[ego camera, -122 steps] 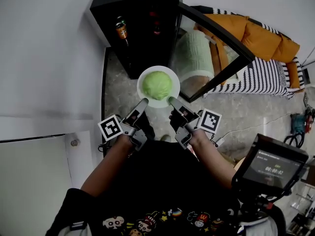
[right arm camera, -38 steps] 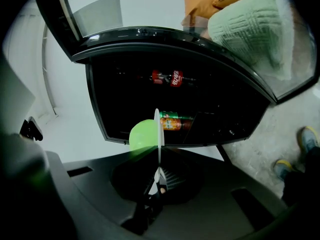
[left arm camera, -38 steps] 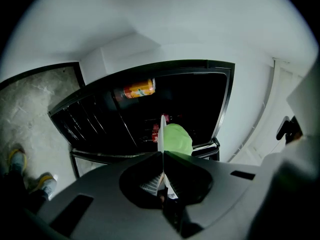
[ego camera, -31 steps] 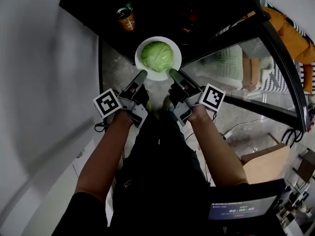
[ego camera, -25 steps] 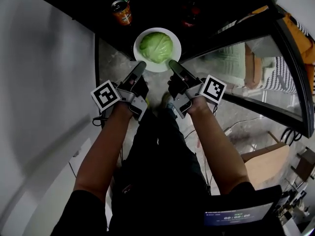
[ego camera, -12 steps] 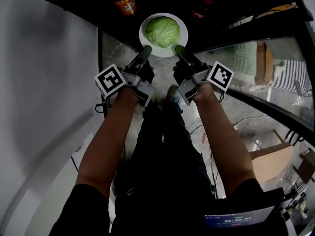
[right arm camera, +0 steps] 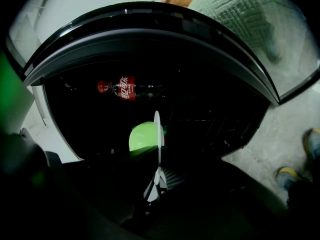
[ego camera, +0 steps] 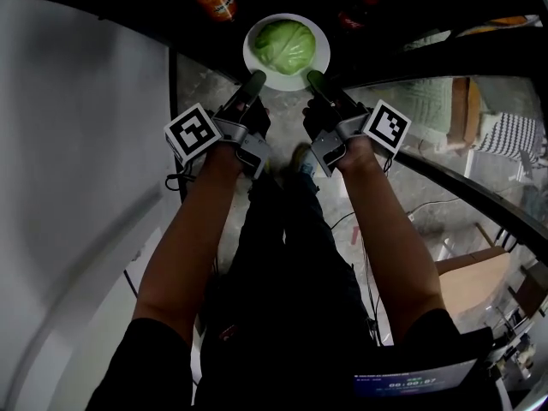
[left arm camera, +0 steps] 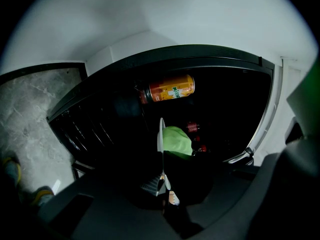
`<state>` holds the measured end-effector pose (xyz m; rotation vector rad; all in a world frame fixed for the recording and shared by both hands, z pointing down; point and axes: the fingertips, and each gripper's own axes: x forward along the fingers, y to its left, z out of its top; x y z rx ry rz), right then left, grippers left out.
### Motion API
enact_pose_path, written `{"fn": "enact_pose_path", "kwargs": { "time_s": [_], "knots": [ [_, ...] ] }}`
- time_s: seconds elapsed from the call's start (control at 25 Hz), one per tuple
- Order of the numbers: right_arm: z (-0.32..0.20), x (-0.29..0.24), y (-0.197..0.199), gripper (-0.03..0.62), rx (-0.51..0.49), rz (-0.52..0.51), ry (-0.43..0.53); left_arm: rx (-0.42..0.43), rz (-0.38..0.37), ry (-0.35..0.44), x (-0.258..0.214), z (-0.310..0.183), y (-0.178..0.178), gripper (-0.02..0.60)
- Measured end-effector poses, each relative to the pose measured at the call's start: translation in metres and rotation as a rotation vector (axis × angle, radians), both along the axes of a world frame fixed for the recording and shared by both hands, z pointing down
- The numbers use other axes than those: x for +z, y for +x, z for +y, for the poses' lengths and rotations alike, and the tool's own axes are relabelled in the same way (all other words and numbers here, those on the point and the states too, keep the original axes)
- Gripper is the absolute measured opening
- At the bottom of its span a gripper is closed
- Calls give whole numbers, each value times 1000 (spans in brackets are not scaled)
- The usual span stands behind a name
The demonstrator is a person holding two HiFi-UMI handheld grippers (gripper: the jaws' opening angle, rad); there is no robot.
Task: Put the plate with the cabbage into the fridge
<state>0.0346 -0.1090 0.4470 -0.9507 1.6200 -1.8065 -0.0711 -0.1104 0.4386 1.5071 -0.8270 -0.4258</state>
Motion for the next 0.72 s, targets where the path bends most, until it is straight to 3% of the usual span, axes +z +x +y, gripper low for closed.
{"fn": "enact_pose_path", "kwargs": {
  "time_s": [0.24, 0.52, 0.72],
  "knots": [
    [0, -2, 0, 20, 10, 3, -7, -12, 39, 5, -7, -2, 4, 11],
    [0, -5, 1, 20, 18, -3, -9, -7, -13, -1, -6, -1, 0, 11],
    [-2, -3, 1, 20, 15, 0, -1, -21, 11, -14, -4, -1, 1, 11]
  ]
}}
